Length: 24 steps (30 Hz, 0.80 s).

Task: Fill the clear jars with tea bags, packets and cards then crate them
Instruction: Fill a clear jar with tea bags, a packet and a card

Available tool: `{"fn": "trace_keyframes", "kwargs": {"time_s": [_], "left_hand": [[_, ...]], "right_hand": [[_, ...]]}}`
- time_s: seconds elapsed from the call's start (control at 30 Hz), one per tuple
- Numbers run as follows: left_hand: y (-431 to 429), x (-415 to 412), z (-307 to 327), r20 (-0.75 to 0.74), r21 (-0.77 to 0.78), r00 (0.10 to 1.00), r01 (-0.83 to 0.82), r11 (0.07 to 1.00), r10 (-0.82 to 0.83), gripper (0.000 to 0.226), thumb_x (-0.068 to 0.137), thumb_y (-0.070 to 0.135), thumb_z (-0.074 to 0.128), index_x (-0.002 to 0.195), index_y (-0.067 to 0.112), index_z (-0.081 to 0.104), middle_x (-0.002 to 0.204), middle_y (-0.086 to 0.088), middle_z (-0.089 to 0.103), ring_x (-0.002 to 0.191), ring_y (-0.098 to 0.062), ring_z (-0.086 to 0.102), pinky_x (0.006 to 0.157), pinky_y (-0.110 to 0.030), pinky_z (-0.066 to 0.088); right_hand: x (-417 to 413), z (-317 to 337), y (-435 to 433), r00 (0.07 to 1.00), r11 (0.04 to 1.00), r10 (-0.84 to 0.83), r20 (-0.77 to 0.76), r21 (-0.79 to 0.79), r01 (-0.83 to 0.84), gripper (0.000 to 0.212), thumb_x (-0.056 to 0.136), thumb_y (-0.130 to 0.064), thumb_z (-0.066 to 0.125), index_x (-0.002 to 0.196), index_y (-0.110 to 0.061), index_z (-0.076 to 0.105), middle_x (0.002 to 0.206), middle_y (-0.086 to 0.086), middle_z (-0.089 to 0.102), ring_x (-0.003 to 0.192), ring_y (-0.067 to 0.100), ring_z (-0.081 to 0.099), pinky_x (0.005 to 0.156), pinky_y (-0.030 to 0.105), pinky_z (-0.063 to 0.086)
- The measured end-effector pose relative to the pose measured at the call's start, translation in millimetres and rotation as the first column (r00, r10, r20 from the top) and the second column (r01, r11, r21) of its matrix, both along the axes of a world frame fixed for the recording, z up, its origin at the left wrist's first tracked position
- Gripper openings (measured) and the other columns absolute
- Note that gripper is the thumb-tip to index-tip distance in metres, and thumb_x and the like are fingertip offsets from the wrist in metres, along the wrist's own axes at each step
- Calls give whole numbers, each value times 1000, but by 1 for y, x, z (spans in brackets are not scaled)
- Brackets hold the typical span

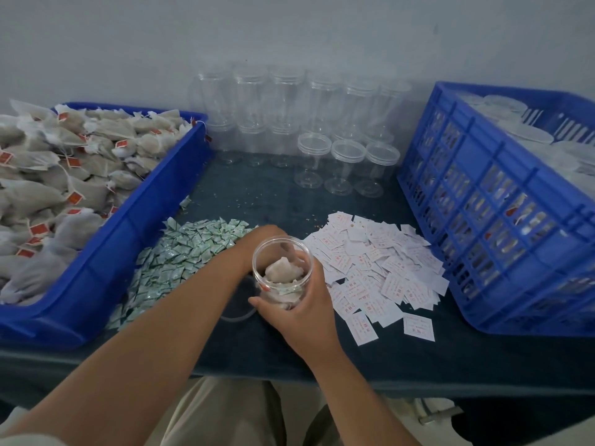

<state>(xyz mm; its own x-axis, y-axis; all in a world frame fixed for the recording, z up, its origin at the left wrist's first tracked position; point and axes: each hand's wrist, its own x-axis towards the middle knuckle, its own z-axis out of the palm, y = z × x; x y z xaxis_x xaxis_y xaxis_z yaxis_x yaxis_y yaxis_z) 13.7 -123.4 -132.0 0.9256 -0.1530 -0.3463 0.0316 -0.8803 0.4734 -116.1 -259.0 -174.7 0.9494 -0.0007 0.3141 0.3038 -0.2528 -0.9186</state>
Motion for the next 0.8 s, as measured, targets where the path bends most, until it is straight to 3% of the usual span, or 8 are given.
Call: {"fn": "trace_keyframes", "kwargs": {"time_s": [0.03, 0.1, 0.17, 0.33, 0.5, 0.6, 0.73, 0.8], "left_hand": [[0, 0, 0, 27, 24, 999, 23, 999, -23, 21, 79, 46, 69, 89, 28, 73, 82, 10, 69, 76, -10, 66, 62, -22, 54], [0, -4, 1, 96, -33, 994, 50, 998, -47, 69, 57, 67, 57, 110, 26, 73, 103, 11, 71, 96, -15, 67, 85, -32, 55], [-1, -5, 2, 116, -87, 993, 43, 995, -33, 87, 44, 71, 50, 111, 21, 75, 109, 5, 75, 101, -19, 69, 93, -38, 56], [1, -1, -5, 59, -274, 982, -154, 949, 177, 54, 38, 57, 59, 83, 29, 69, 84, 9, 72, 85, -17, 67, 89, -42, 59], [0, -4, -7, 152, -240, 974, -125, 963, 165, 16, 71, 36, 67, 70, 20, 67, 70, 10, 67, 73, -17, 64, 71, -31, 51], [3, -1, -10, 154, -271, 975, -111, 956, 157, 38, 95, 24, 73, 60, 18, 61, 57, 10, 58, 60, -10, 51, 60, -25, 43], [5, -2, -1, 141, -417, 965, -146, 897, 223, 40, 103, 14, 62, 65, 23, 66, 65, 6, 63, 66, -11, 58, 67, -27, 46], [7, 1, 6, 147, -381, 956, -183, 906, 255, 17, 102, 13, 61, 91, 12, 74, 83, -6, 73, 80, -23, 68, 78, -35, 54]], "right_hand": [[-1, 0, 1, 1000, 1000, -1, 4, -5, 1, 93, 67, -51, 98, 145, -46, 47, 143, -21, 61, 137, 6, 58, 110, 38, 53], [-1, 0, 1, 1000, 1000, -7, 7, -6, 7, 92, 67, -53, 97, 144, -44, 48, 142, -21, 61, 136, 6, 58, 109, 37, 54], [-1, 0, 2, 1000, 1000, -11, 6, 0, 11, 92, 67, -53, 97, 144, -44, 48, 141, -21, 62, 135, 7, 59, 108, 37, 55], [1, -1, 2, 1000, 1000, -16, 5, -8, 16, 94, 67, -55, 97, 145, -46, 46, 142, -22, 61, 136, 5, 59, 109, 32, 53], [1, 0, 2, 1000, 1000, -28, 3, -4, 28, 92, 66, -56, 97, 140, -59, 43, 139, -26, 62, 132, 2, 60, 105, 24, 53], [1, 1, 2, 999, 999, -37, 5, 2, 37, 91, 65, -56, 97, 135, -67, 40, 137, -29, 62, 130, -2, 60, 102, 15, 50], [1, 0, 1, 999, 999, -32, 2, 7, 32, 91, 65, -55, 98, 134, -67, 40, 137, -30, 61, 131, -2, 60, 105, 20, 52], [1, 1, 0, 999, 999, -35, 2, 12, 35, 91, 65, -54, 97, 134, -70, 39, 138, -33, 58, 132, -4, 58, 106, 19, 50]]}}
